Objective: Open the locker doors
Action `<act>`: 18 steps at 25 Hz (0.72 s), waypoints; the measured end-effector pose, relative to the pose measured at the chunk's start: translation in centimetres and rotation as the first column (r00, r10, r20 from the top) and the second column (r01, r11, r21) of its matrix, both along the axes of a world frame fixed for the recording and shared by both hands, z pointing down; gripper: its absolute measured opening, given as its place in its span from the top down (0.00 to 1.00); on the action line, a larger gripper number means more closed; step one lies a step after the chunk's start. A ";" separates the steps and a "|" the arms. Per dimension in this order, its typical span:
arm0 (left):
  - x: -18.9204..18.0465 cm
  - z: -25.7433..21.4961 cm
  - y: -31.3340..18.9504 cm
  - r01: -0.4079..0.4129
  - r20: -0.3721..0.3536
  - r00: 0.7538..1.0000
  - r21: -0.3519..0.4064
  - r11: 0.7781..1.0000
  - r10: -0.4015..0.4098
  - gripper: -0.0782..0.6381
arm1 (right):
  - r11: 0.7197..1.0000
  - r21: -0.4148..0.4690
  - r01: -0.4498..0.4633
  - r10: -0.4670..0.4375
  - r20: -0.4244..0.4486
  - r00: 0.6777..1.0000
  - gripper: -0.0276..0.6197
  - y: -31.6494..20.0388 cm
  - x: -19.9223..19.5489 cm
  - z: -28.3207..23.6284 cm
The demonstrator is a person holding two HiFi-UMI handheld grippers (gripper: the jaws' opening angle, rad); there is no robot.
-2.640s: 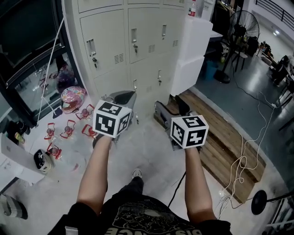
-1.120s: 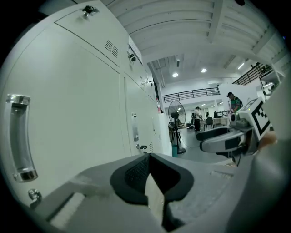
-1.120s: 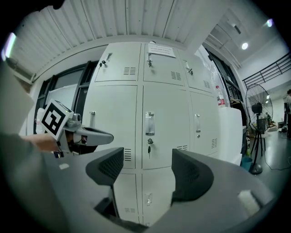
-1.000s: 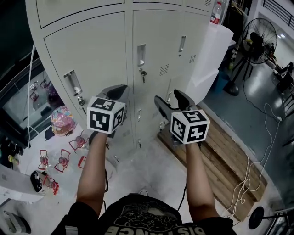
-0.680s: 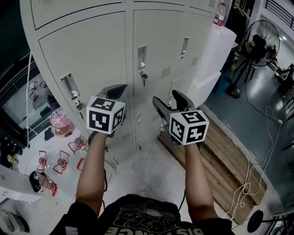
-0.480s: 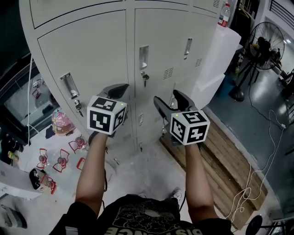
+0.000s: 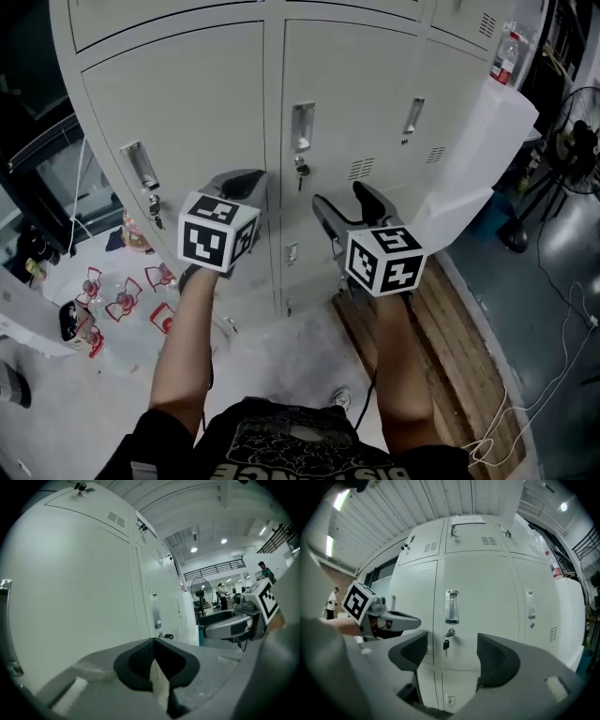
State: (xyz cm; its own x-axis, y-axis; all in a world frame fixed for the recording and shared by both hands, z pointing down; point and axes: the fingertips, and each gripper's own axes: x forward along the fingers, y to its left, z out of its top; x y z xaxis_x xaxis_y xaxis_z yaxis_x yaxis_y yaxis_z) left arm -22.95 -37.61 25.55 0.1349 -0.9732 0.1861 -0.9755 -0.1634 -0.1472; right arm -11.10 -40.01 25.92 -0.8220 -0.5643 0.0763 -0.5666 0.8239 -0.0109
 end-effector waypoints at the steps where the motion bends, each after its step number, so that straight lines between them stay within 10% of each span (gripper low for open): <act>1: -0.1 -0.1 -0.2 0.021 -0.003 1.000 -0.001 1.000 -0.021 0.89 | 1.000 0.000 0.023 -0.023 -0.005 1.000 0.46 -0.4 -0.2 -0.1; 18: -1.7 -1.3 1.9 0.300 -0.015 0.954 -0.009 0.954 -0.300 0.89 | 0.938 0.031 0.347 -0.346 -0.012 0.938 0.46 -1.4 -5.2 -2.8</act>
